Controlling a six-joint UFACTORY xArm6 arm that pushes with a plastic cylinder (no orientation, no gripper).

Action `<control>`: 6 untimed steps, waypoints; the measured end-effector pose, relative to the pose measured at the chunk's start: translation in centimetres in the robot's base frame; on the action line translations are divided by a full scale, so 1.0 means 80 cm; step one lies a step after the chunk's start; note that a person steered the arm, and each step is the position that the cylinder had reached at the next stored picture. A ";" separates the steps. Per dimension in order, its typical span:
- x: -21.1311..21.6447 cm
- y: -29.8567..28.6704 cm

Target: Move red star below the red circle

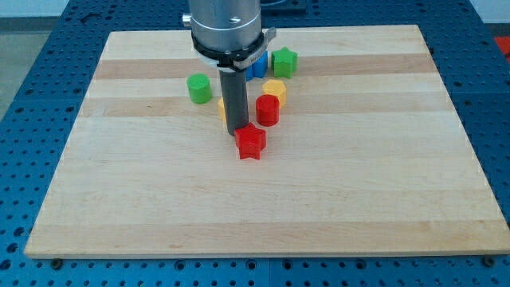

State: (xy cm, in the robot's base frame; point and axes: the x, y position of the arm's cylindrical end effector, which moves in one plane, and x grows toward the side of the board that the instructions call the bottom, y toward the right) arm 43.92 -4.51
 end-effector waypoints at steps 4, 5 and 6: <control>0.106 -0.040; 0.105 0.002; 0.077 0.014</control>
